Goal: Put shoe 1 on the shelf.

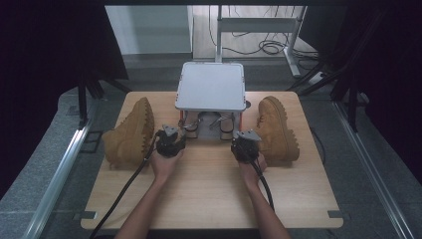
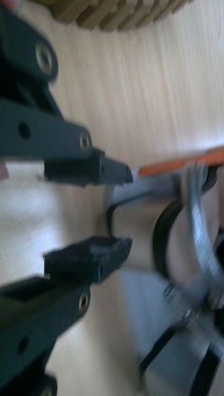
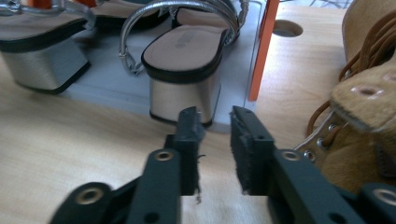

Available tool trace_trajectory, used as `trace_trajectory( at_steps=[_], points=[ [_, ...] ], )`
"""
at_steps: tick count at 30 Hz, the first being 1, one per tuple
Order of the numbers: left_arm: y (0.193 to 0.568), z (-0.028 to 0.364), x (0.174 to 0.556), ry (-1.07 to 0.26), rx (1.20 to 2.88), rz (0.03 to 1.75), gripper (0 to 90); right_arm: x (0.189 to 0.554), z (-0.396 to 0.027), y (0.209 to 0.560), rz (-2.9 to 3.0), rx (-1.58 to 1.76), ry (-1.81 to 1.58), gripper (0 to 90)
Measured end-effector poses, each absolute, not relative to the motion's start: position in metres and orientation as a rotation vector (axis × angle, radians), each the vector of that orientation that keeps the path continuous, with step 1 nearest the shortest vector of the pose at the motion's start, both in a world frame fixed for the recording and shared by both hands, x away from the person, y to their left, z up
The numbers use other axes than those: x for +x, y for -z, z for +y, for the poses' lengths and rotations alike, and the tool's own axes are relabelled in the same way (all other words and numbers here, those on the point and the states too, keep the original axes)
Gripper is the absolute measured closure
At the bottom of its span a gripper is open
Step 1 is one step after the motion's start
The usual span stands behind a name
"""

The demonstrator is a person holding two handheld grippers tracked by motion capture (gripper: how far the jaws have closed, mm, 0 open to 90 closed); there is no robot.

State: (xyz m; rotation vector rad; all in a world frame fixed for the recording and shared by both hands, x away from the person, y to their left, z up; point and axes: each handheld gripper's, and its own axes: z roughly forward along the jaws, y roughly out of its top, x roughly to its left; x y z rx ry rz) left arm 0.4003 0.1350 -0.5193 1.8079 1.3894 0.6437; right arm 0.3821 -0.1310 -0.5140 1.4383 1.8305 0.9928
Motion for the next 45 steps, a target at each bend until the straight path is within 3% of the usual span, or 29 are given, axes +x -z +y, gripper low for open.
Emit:
trace_trajectory(
  at_steps=[4, 11, 21, 45],
  points=[
    [0.523, 0.141, 0.408, -0.620, 1.782, 1.421, 74.3, 0.386, -0.118, 0.517, 1.830, 1.394, -0.909, 80.6],
    [0.525, 0.142, 0.411, -0.604, 1.762, 1.418, 79.0, 0.394, -0.108, 0.525, 1.728, 1.467, -0.882, 89.0],
    [0.528, 0.136, 0.425, -0.578, 1.784, 1.421, 80.7, 0.405, -0.102, 0.539, 1.653, 1.531, -0.864, 89.4],
    [0.525, 0.104, 0.426, -0.496, 1.802, 1.347, 83.2, 0.411, -0.086, 0.533, 1.757, 1.499, -0.981, 89.7]
  ],
)
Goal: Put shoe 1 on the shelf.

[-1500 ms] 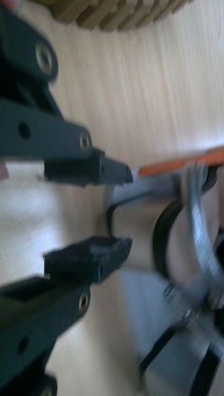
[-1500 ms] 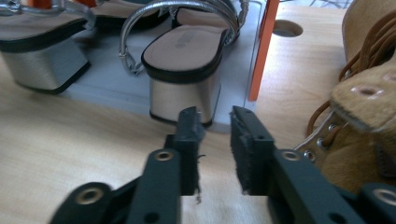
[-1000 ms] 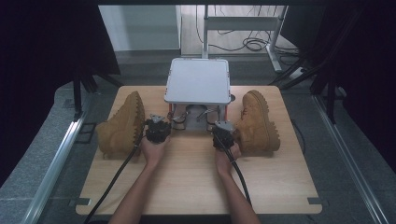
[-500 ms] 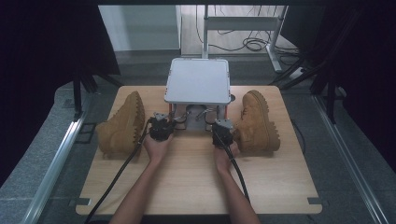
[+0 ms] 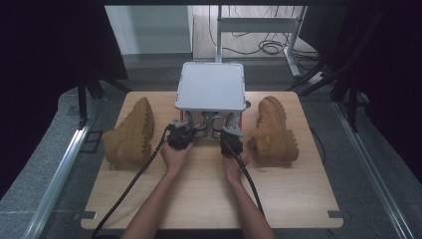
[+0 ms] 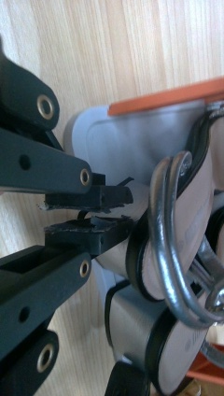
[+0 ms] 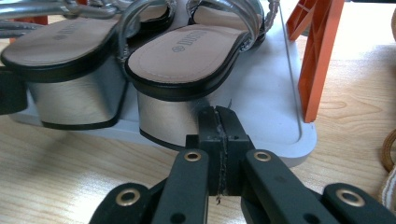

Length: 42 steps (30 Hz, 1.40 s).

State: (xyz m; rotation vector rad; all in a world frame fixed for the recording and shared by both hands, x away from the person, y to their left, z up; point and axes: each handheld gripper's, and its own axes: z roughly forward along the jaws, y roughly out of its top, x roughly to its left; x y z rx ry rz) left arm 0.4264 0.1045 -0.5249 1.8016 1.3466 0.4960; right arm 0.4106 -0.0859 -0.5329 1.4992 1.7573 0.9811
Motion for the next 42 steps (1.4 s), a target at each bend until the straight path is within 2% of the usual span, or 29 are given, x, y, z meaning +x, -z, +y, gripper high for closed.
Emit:
trace_trajectory(
  at_steps=[14, 21, 26, 33, 38, 42],
  points=[
    [0.509, 0.116, 0.412, -0.528, 1.825, 1.297, 74.3, 0.399, -0.095, 0.525, 1.808, 1.473, -1.022, 88.8],
    [0.499, 0.127, 0.385, -0.508, 1.842, 1.244, 68.8, 0.374, -0.105, 0.506, 1.863, 1.400, -1.112, 86.0],
    [0.495, 0.140, 0.351, -0.490, 1.863, 1.192, 66.2, 0.354, -0.118, 0.491, 1.896, 1.350, -1.224, 83.2],
    [0.491, 0.164, 0.322, -0.444, 1.890, 1.165, 59.8, 0.329, -0.139, 0.483, 2.000, 1.293, -1.297, 60.0],
    [0.492, 0.180, 0.301, -0.380, 1.914, 1.139, 52.9, 0.315, -0.150, 0.482, 2.070, 1.257, -1.304, 51.3],
    [0.495, 0.191, 0.288, -0.395, 1.895, 1.148, 51.2, 0.301, -0.163, 0.485, 2.103, 1.220, -1.331, 46.1]
  ],
)
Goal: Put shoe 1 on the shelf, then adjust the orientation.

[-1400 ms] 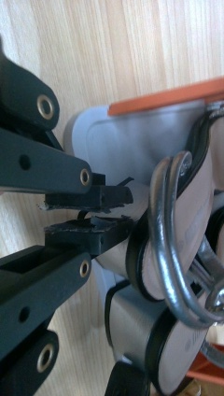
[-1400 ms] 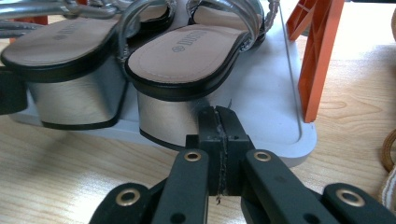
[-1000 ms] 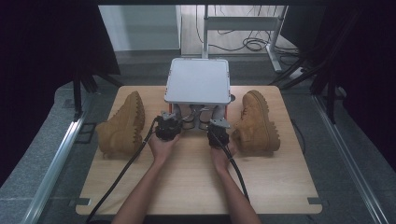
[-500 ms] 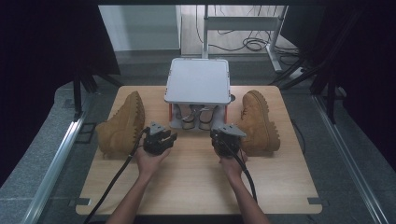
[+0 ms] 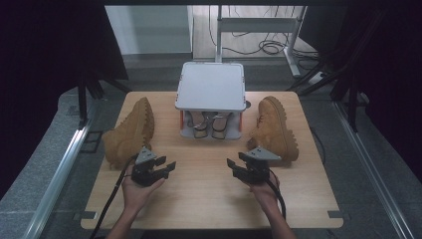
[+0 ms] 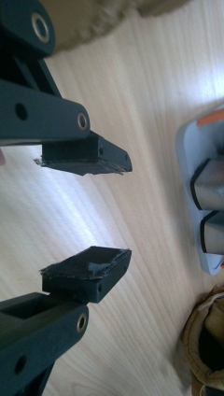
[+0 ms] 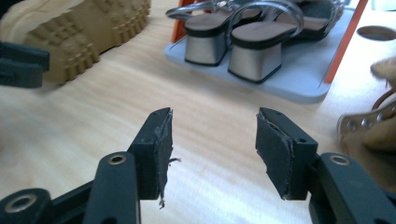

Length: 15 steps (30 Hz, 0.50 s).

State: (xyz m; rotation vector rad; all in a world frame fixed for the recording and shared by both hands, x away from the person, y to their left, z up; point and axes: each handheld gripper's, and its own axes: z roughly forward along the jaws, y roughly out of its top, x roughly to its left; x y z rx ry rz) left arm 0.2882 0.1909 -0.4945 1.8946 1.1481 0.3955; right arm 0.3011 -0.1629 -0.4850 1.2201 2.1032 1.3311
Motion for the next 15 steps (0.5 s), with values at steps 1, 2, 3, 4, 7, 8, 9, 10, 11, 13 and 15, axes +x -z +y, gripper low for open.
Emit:
trace_trajectory(
  at_steps=[1, 2, 3, 4, 7, 8, 9, 10, 11, 13, 15],
  points=[
    [0.496, 0.193, 0.286, -0.395, 1.901, 1.147, 51.0, 0.299, -0.166, 0.487, 2.112, 1.210, -1.341, 44.9],
    [0.496, 0.195, 0.284, -0.403, 1.910, 1.151, 50.5, 0.297, -0.168, 0.488, 2.126, 1.196, -1.332, 44.0],
    [0.498, 0.197, 0.282, -0.408, 1.916, 1.152, 49.9, 0.294, -0.170, 0.489, 2.132, 1.181, -1.315, 43.3],
    [0.499, 0.200, 0.281, -0.406, 1.916, 1.156, 49.9, 0.292, -0.172, 0.490, 2.129, 1.166, -1.309, 43.3],
    [0.504, 0.206, 0.278, -0.395, 1.913, 1.174, 49.9, 0.288, -0.177, 0.495, 2.142, 1.167, -1.338, 42.2],
    [0.505, 0.209, 0.278, -0.397, 1.913, 1.183, 49.7, 0.287, -0.178, 0.495, 2.142, 1.169, -1.347, 41.9],
    [0.505, 0.210, 0.279, -0.397, 1.914, 1.188, 48.7, 0.286, -0.178, 0.495, 2.136, 1.162, -1.356, 41.1],
    [0.505, 0.210, 0.279, -0.390, 1.913, 1.191, 47.4, 0.285, -0.178, 0.495, 2.134, 1.151, -1.361, 40.2],
    [0.505, 0.210, 0.279, -0.385, 1.914, 1.190, 45.8, 0.284, -0.178, 0.494, 2.133, 1.141, -1.362, 40.0],
    [0.506, 0.209, 0.279, -0.376, 1.921, 1.185, 44.7, 0.282, -0.179, 0.493, 2.127, 1.125, -1.361, 39.6],
    [0.507, 0.208, 0.279, -0.365, 1.929, 1.183, 43.5, 0.282, -0.180, 0.493, 2.123, 1.127, -1.362, 39.6]
  ],
)
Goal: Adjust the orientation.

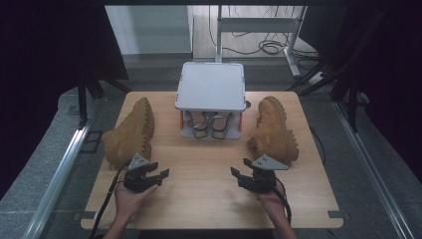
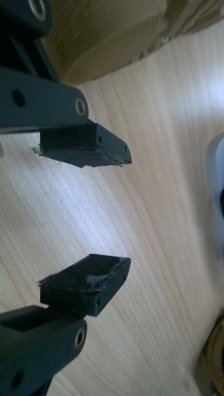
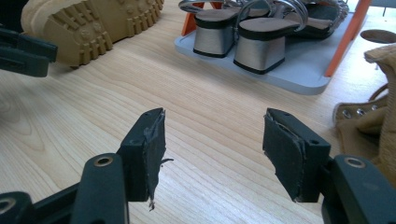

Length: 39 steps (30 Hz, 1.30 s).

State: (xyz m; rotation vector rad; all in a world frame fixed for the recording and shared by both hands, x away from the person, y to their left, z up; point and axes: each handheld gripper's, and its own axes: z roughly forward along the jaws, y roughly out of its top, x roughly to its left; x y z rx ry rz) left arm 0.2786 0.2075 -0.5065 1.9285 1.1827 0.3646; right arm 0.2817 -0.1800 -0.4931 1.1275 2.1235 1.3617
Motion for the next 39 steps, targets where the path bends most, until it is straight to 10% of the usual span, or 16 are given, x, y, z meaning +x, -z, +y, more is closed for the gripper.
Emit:
trace_trajectory(
  at_steps=[6, 18, 29, 39],
  points=[
    [0.500, 0.212, 0.275, -0.358, 1.906, 1.167, 45.0, 0.282, -0.185, 0.495, 2.118, 1.157, -1.368, 39.3],
    [0.447, 0.284, 0.265, -0.488, 1.773, 1.221, 84.2, 0.283, -0.188, 0.494, 2.130, 1.167, -1.351, 38.6],
    [0.457, 0.385, 0.286, -0.533, 1.623, 1.511, 88.3, 0.285, -0.187, 0.496, 2.159, 1.174, -1.310, 38.4],
    [0.496, 0.398, 0.315, -0.458, 1.640, 1.598, 88.8, 0.287, -0.183, 0.500, 2.186, 1.171, -1.260, 38.1]
  ],
)
